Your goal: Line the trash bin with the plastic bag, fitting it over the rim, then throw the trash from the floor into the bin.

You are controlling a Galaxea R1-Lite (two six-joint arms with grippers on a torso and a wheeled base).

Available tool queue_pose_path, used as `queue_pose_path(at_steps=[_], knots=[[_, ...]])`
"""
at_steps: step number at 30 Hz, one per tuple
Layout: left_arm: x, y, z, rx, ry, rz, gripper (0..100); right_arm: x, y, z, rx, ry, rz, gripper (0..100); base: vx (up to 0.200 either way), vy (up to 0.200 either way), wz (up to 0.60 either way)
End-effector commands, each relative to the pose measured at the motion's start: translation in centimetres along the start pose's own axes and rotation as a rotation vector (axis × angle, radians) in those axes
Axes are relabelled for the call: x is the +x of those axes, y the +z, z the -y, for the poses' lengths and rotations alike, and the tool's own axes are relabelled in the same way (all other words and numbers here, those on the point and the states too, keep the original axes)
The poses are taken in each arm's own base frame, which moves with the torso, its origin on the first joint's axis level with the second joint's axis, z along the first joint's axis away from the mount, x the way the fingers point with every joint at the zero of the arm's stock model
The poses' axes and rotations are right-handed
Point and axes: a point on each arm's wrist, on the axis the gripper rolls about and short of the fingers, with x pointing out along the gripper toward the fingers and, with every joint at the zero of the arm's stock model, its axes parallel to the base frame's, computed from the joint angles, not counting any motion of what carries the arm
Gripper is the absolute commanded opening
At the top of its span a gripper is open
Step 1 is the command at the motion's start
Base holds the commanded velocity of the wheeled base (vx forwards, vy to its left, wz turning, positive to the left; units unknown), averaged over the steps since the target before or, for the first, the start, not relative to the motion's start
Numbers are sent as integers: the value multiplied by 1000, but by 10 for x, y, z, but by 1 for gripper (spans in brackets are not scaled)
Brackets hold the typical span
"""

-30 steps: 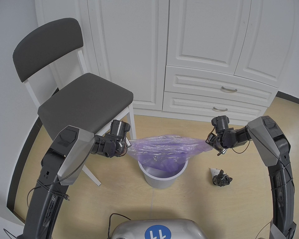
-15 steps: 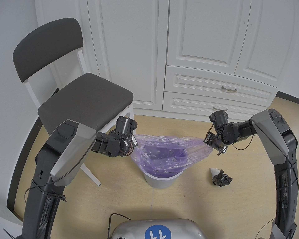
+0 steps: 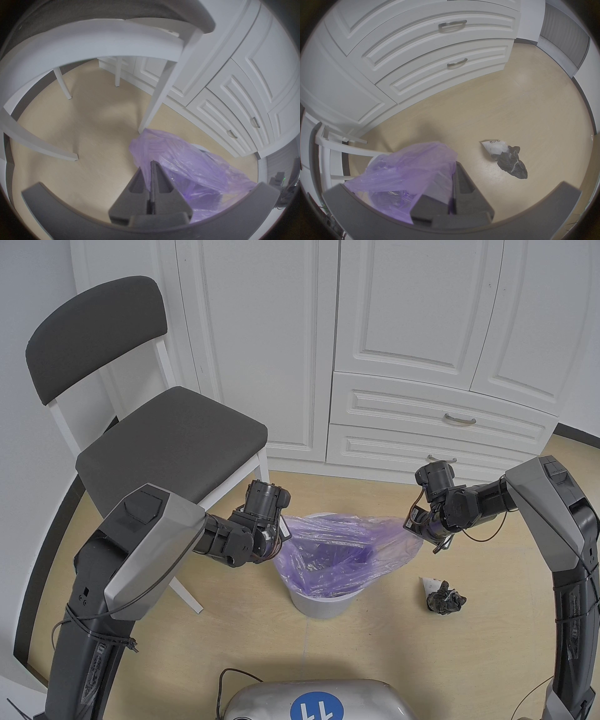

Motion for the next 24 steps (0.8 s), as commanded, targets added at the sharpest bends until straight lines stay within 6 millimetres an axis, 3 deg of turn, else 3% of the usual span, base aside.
queue_pose_path(at_steps=[1,13,24], knots=[[14,-16,-8,14,18,-22,0,9,-8,2,-12,-14,-18,0,0,0,0],[26,-26,-9,0,-25,14,0,32,-21,4,-4,-8,-15,0,0,0,0],[34,-15,0,-75,-92,169,0,31,-4,3,130,151,169,0,0,0,0]])
